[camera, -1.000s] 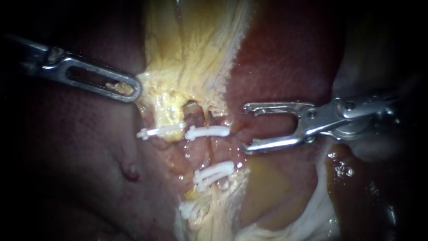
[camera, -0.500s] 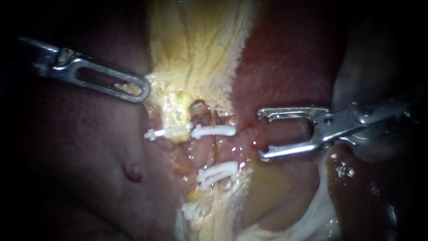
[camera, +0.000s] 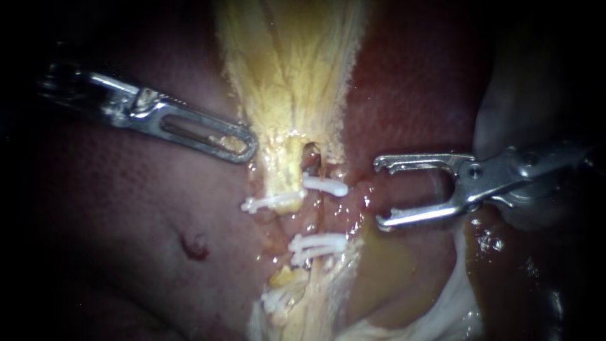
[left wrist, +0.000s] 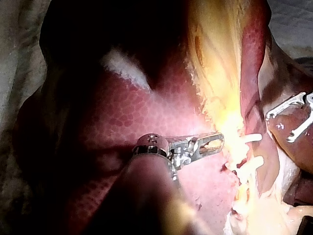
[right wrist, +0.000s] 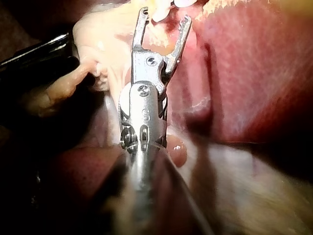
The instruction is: Going back third clip right tube
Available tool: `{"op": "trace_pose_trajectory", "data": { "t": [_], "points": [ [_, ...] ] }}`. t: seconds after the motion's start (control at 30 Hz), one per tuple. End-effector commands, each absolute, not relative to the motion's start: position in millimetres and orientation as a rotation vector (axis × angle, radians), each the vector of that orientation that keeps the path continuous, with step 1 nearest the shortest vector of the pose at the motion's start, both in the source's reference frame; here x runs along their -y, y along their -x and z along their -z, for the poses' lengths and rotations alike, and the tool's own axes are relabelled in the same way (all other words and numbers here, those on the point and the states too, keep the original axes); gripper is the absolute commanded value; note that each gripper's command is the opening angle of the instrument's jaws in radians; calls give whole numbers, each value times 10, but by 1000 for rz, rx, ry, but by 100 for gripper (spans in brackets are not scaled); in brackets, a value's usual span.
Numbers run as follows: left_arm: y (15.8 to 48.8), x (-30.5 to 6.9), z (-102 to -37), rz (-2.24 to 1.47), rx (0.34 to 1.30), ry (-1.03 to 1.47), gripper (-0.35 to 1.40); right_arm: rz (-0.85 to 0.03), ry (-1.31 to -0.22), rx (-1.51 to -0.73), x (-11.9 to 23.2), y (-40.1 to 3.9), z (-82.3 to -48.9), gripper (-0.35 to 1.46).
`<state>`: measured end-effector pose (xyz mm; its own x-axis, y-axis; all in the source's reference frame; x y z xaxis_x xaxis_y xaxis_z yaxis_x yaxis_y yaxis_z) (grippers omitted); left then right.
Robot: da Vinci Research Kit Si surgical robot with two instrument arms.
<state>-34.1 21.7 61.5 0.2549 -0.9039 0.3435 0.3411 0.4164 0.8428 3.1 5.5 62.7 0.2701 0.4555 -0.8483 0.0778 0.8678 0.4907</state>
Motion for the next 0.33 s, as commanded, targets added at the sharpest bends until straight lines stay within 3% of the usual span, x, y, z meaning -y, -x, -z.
{"op": "trace_pose_trajectory", "data": {
  "t": [0.03, 0.33],
  "points": [
    [341, -218, -616, 953, 954, -718, -35, -269, -490, -1285, -56, -31, -627, 50],
    [341, -218, -616, 947, 956, -716, -35, -269, -490, -1285, -56, -31, -627, 50]
  ]
}}
